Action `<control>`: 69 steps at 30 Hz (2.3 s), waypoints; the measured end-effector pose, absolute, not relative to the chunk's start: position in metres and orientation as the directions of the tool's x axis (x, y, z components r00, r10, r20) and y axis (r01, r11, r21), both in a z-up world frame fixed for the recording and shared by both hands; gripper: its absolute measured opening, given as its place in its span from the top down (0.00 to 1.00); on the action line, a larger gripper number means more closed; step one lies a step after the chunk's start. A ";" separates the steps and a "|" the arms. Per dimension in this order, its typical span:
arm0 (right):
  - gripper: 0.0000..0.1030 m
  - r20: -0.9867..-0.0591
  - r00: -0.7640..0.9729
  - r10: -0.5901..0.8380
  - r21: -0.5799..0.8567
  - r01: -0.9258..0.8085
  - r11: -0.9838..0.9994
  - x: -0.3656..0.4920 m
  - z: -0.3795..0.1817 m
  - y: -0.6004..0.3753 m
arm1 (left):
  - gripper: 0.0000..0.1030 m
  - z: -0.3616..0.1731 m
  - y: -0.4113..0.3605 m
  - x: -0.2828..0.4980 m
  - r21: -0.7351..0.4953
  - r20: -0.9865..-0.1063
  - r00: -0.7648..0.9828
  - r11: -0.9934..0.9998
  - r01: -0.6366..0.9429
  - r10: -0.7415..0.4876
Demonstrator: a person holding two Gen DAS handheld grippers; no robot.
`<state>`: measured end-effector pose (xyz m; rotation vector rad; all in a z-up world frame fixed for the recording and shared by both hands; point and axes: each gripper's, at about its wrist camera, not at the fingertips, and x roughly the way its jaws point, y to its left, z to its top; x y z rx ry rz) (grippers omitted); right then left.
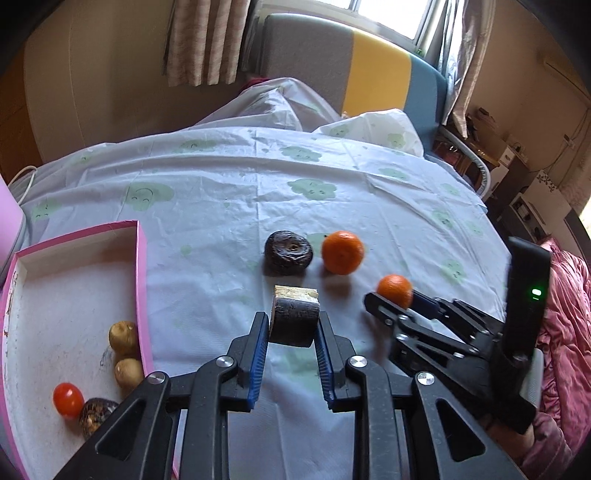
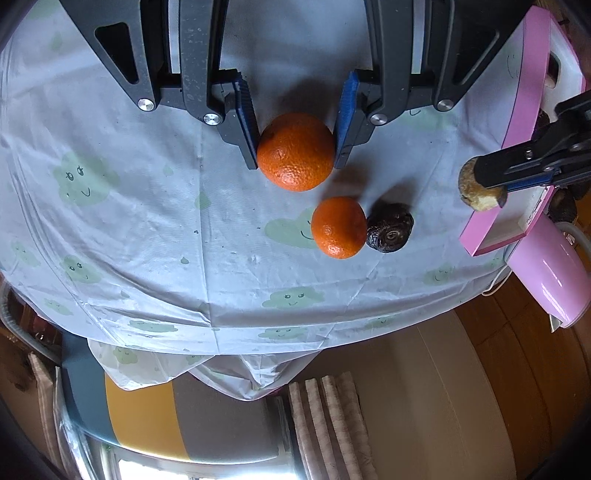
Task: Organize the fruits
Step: 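Carry the dark slice into the tray with left tool while right tool holds the mandarin, then carry the mandarin into the tray with the right tool and release it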
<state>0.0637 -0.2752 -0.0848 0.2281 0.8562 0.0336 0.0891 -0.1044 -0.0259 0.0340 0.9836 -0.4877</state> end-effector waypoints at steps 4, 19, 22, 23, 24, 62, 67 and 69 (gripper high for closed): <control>0.62 -0.757 0.648 0.084 0.160 0.059 0.985 0.065 -0.085 -0.268 | 0.76 -0.016 -0.100 0.075 -0.181 -0.788 0.483 0.893 0.411 -0.382; 0.62 -0.777 0.628 0.028 0.078 0.052 0.996 0.067 -0.087 -0.260 | 0.76 0.001 -0.012 0.048 -0.184 -0.751 0.590 0.952 0.243 -0.296; 0.62 -0.777 0.629 0.011 0.055 0.050 0.997 0.067 -0.087 -0.257 | 0.76 -0.001 0.021 0.044 -0.168 -0.754 0.611 0.969 0.180 -0.243; 0.62 -0.777 0.630 0.008 0.050 0.050 0.997 0.067 -0.087 -0.256 | 0.76 -0.002 0.033 0.043 -0.165 -0.756 0.615 0.974 0.155 -0.226; 0.62 -0.776 0.631 0.006 0.048 0.050 0.998 0.066 -0.087 -0.256 | 0.76 -0.005 0.044 0.042 -0.161 -0.758 0.618 0.978 0.131 -0.207; 0.63 -0.774 0.633 -0.013 0.039 0.068 0.997 0.060 -0.082 -0.246 | 0.69 -0.031 0.087 0.026 -0.113 -0.785 0.615 0.993 -0.020 -0.077; 0.63 -0.761 0.643 0.084 0.121 0.014 0.992 0.056 -0.070 -0.229 | 0.69 -0.031 0.087 0.025 -0.111 -0.785 0.615 0.994 -0.020 -0.075; 0.63 -0.750 0.648 0.133 0.151 -0.028 0.988 0.056 -0.063 -0.216 | 0.69 -0.031 0.088 0.024 -0.113 -0.782 0.619 0.993 -0.025 -0.073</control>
